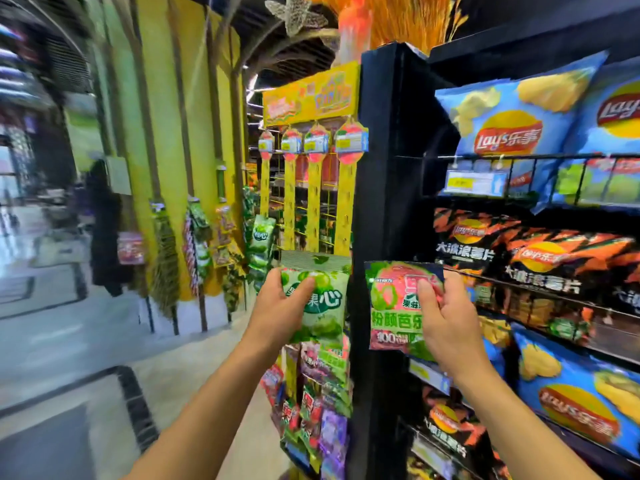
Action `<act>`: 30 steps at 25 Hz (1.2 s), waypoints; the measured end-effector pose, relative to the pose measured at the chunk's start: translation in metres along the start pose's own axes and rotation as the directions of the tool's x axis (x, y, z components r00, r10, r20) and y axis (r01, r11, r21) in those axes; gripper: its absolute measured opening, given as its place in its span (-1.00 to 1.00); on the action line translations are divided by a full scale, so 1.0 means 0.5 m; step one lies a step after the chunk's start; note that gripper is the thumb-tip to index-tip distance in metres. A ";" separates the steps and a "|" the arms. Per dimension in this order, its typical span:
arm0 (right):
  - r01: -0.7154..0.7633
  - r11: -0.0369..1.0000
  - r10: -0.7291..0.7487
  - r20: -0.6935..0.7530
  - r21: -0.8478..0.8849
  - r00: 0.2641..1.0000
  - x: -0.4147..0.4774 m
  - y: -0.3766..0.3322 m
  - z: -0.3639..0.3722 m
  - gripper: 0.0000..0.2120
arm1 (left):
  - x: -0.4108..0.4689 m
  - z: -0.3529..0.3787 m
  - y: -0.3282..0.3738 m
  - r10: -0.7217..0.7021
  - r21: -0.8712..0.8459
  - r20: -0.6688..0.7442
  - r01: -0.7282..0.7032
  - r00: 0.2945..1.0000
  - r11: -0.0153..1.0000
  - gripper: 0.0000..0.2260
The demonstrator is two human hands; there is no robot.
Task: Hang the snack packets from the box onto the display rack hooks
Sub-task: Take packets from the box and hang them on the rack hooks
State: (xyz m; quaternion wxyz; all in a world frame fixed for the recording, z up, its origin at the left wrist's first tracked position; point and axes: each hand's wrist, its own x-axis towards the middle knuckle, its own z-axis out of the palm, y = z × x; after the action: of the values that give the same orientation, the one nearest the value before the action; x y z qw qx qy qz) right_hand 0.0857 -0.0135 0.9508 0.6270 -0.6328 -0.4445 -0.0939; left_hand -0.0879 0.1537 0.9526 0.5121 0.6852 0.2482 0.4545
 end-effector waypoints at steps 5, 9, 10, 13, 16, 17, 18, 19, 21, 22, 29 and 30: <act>-0.008 0.997 0.002 0.078 0.078 0.997 -0.013 -0.048 0.113 -0.79 | 0.008 -0.115 -0.010 -0.022 0.012 -0.062 0.023 0.998 1.000 -0.58; 0.018 0.998 -0.021 0.054 0.052 0.998 -0.015 -0.066 0.210 -0.81 | 0.055 -0.201 -0.041 -0.014 -0.024 -0.042 0.013 0.999 1.000 -0.82; 0.020 0.999 -0.021 0.042 0.033 0.999 -0.015 -0.064 0.238 -0.81 | 0.073 -0.222 -0.055 -0.014 -0.031 -0.027 0.013 1.000 0.999 -0.84; 0.011 1.000 -0.011 0.003 -0.021 1.000 -0.009 -0.053 0.329 -0.86 | 0.129 -0.282 -0.095 -0.039 -0.072 0.064 0.044 0.997 0.996 -0.84; 0.000 0.997 -0.002 -0.035 -0.072 0.999 -0.010 -0.046 0.399 -0.86 | 0.179 -0.326 -0.131 -0.040 -0.068 0.128 0.049 0.991 0.996 -0.85; -0.013 0.996 0.008 -0.053 -0.088 0.999 -0.011 -0.042 0.427 -0.86 | 0.199 -0.342 -0.145 -0.036 -0.061 0.148 0.046 0.988 0.997 -0.87; -0.028 0.995 0.021 -0.070 -0.100 0.997 -0.015 -0.036 0.447 -0.86 | 0.216 -0.354 -0.157 -0.034 -0.048 0.162 0.042 0.986 0.998 -0.88; -0.039 0.993 0.030 -0.079 -0.112 0.996 -0.017 -0.034 0.459 -0.87 | 0.228 -0.360 -0.164 -0.032 -0.048 0.171 0.040 0.985 0.998 -0.89; -0.068 0.987 0.053 -0.101 -0.146 0.993 -0.019 -0.023 0.478 -0.86 | 0.256 -0.368 -0.180 -0.054 -0.071 0.223 0.071 0.973 0.995 -0.85; -0.079 0.985 0.062 -0.114 -0.152 0.992 -0.019 -0.018 0.482 -0.86 | 0.268 -0.368 -0.188 -0.064 -0.083 0.244 0.087 0.968 0.993 -0.82; -0.163 0.970 0.125 -0.203 -0.181 0.971 -0.011 0.062 0.488 -0.84 | 0.335 -0.297 -0.269 -0.076 -0.084 0.330 0.109 0.941 0.990 -0.27; -0.171 0.970 0.134 -0.208 -0.174 0.969 -0.006 0.079 0.487 -0.84 | 0.347 -0.283 -0.278 -0.074 -0.074 0.345 0.105 0.936 0.992 -0.31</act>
State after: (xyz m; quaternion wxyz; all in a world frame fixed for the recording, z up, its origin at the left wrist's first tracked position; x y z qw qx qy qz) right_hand 0.0038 0.2059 0.8730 0.6093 -0.7102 -0.3197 -0.1489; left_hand -0.1141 0.4096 0.8962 0.5984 0.7175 0.1654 0.3157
